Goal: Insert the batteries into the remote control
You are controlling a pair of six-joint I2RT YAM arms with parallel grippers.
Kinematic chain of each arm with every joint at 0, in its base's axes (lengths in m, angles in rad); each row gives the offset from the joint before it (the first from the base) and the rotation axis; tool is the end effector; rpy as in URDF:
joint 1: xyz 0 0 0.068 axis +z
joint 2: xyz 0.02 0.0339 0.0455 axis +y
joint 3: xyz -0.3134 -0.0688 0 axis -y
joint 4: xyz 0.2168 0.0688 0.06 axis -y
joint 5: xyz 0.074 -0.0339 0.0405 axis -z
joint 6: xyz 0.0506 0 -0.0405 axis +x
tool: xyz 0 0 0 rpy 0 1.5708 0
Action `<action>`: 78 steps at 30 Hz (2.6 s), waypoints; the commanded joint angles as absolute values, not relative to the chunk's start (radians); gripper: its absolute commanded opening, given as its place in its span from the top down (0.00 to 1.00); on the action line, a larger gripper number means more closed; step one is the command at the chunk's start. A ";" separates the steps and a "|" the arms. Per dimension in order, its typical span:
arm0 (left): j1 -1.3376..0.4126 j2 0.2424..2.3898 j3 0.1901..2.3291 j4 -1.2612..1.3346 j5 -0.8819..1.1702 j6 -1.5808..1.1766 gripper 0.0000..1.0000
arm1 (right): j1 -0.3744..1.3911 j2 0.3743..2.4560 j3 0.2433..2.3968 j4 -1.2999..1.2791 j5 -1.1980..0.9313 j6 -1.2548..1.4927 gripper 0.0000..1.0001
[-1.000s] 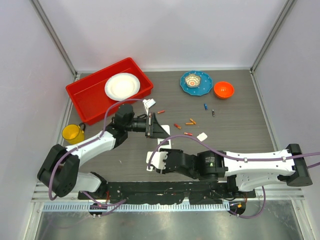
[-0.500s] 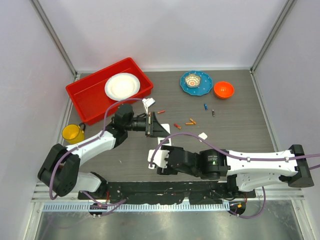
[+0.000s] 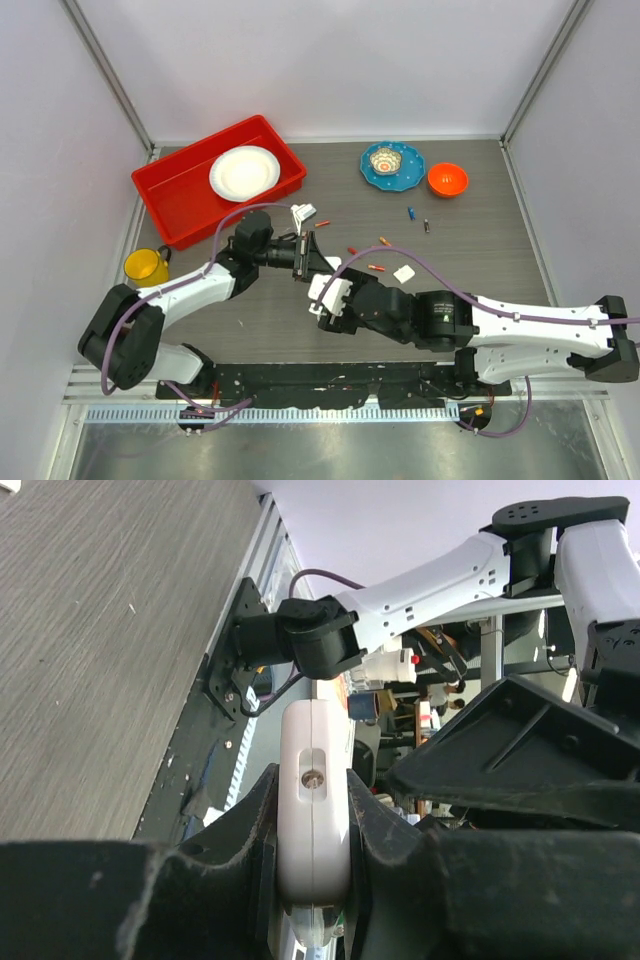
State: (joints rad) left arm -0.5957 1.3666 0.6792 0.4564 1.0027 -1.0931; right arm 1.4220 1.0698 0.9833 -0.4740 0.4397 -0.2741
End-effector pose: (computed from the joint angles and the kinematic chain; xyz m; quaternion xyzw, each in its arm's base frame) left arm 0.1918 -0.1815 0.3060 0.1200 0.7397 -0.6573 0.0800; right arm 0.0498 0.1868 0.3658 -0.5707 0.6441 0.0962 0.5002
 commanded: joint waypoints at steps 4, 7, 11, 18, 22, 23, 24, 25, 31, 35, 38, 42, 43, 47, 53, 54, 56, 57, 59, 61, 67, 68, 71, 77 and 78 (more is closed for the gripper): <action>-0.598 1.377 0.676 0.491 1.035 -1.106 1.00 | 1.417 1.017 0.999 -0.422 0.459 -0.279 0.28; -0.598 1.384 0.675 0.509 1.039 -1.118 1.00 | 1.417 1.012 0.997 -0.433 0.456 -0.276 0.28; -0.597 1.382 0.677 0.518 1.025 -1.124 1.00 | 1.417 0.996 0.991 -0.427 0.469 -0.262 0.28; -0.597 1.376 0.661 0.560 0.970 -1.143 1.00 | 1.373 0.908 0.919 -0.220 0.586 -0.094 0.25; -0.597 1.365 0.643 0.609 0.901 -1.157 1.00 | 1.303 0.916 0.908 -0.207 0.624 0.145 0.20; -0.597 1.361 0.634 0.620 0.884 -1.157 1.00 | 1.292 0.911 0.904 -0.209 0.623 0.225 0.17; -0.597 1.356 0.629 0.627 0.868 -1.155 1.00 | 1.287 0.902 0.896 -0.193 0.620 0.262 0.11; -0.597 1.344 0.623 0.632 0.839 -1.149 1.00 | 1.276 0.893 0.869 -0.178 0.621 0.293 0.11; -0.598 1.296 0.597 0.591 0.717 -1.106 1.00 | 1.226 0.874 0.818 -0.193 0.565 0.474 0.11; -0.597 1.279 0.568 0.626 0.635 -1.111 1.00 | 1.209 0.905 0.807 -0.221 0.490 0.525 0.11; -0.597 1.281 0.543 0.681 0.608 -1.135 1.00 | 1.197 0.908 0.792 -0.215 0.439 0.561 0.11; -0.597 1.299 0.531 0.733 0.583 -1.163 1.00 | 1.174 0.908 0.781 -0.213 0.388 0.592 0.11; -0.597 1.302 0.529 0.744 0.581 -1.167 1.00 | 1.172 0.907 0.775 -0.215 0.390 0.595 0.11; -0.595 1.312 0.523 0.799 0.566 -1.189 1.00 | 1.161 0.902 0.764 -0.221 0.394 0.618 0.11; -0.594 1.299 0.515 0.827 0.537 -1.197 1.00 | 1.152 0.919 0.746 -0.213 0.383 0.649 0.11; -0.594 1.296 0.517 0.825 0.537 -1.197 1.00 | 1.151 0.917 0.742 -0.203 0.383 0.653 0.11; -0.595 1.286 0.512 0.824 0.529 -1.195 1.00 | 1.152 0.916 0.739 -0.192 0.385 0.657 0.11; -0.594 1.281 0.511 0.822 0.526 -1.193 1.00 | 1.147 0.920 0.738 -0.186 0.385 0.658 0.11; -0.594 1.273 0.508 0.816 0.520 -1.192 1.00 | 1.144 0.925 0.739 -0.187 0.390 0.664 0.11; -0.594 1.266 0.508 0.808 0.520 -1.189 1.00 | 1.141 0.930 0.735 -0.181 0.394 0.670 0.11; -0.592 1.256 0.503 0.804 0.511 -1.186 1.00 | 1.127 0.928 0.729 -0.166 0.402 0.683 0.13; -0.594 1.255 0.503 0.804 0.511 -1.186 1.00 | 1.124 0.931 0.729 -0.167 0.402 0.686 0.15; -0.592 1.249 0.503 0.801 0.508 -1.184 1.00 | 1.121 0.939 0.729 -0.166 0.399 0.689 0.16; -0.592 1.244 0.499 0.799 0.499 -1.181 1.00 | 1.117 0.951 0.730 -0.164 0.396 0.690 0.18; -0.594 1.243 0.497 0.799 0.499 -1.181 1.00 | 1.117 0.954 0.732 -0.164 0.394 0.689 0.18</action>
